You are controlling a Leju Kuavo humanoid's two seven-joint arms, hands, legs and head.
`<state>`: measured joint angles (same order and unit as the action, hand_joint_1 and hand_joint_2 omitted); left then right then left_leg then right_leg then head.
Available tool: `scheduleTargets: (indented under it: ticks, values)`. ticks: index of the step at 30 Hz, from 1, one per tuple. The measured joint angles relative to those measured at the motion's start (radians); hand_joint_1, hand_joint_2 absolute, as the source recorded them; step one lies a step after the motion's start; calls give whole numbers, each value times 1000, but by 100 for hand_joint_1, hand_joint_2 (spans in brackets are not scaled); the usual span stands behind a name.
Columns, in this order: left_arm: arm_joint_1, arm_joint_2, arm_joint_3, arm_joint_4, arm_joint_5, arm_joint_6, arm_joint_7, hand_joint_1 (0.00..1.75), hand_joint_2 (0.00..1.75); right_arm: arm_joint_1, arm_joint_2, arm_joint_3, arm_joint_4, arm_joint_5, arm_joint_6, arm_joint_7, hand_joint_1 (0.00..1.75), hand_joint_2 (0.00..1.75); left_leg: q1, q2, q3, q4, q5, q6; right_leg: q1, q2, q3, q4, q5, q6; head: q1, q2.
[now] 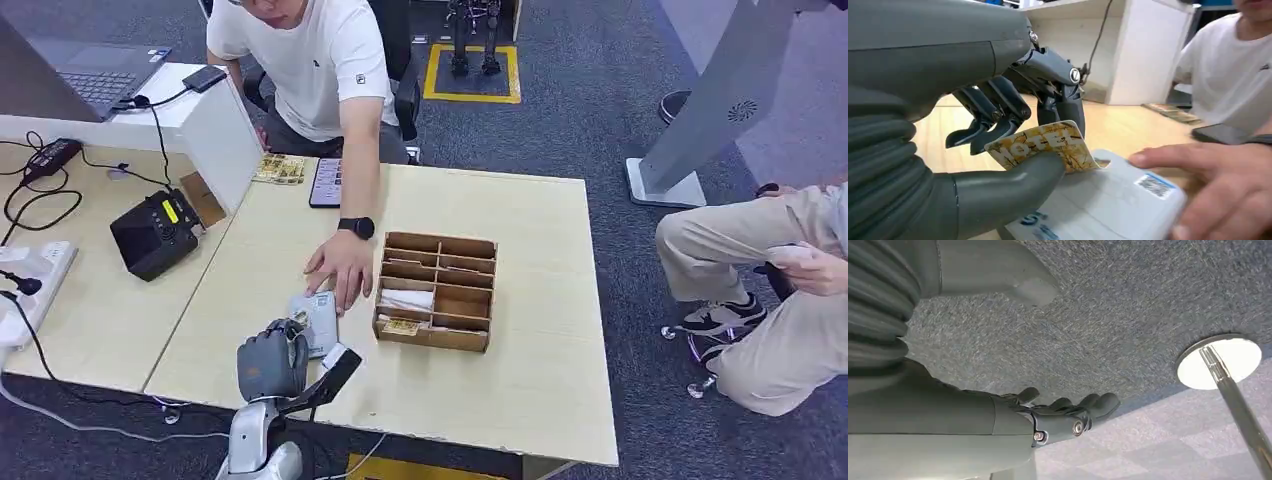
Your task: Pass the card to the sensor for recognition and then transmit it.
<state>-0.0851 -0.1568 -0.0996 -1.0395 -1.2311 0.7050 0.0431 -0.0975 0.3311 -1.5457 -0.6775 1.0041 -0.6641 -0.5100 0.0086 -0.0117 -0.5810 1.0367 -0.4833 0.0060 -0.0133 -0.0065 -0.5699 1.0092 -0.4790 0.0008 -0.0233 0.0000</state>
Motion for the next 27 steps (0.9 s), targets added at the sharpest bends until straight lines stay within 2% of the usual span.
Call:
scheduleTargets:
  ticks: [6,10,20,27]
  values:
    - [3,-43,-11,-30,-10,0,-37,175,175,0,0,0,0,-3,0,-18,0,175,0,0,0,0,0,0,0,1,0,0,0,0,0,0]
    - [4,-58,-11,-43,-9,0,-39,175,175,0,0,0,0,-6,0,-20,0,175,1,1,0,0,0,0,0,1,-1,0,0,0,0,0]
    - [8,-65,-21,-50,-3,-2,-49,175,175,0,0,0,1,16,0,-2,0,175,1,1,0,0,0,0,1,1,-1,0,0,0,0,0]
    - [6,-48,-39,-47,38,-24,-26,175,175,0,0,0,11,35,0,-11,0,175,1,1,0,0,0,0,1,2,-1,0,0,0,0,0]
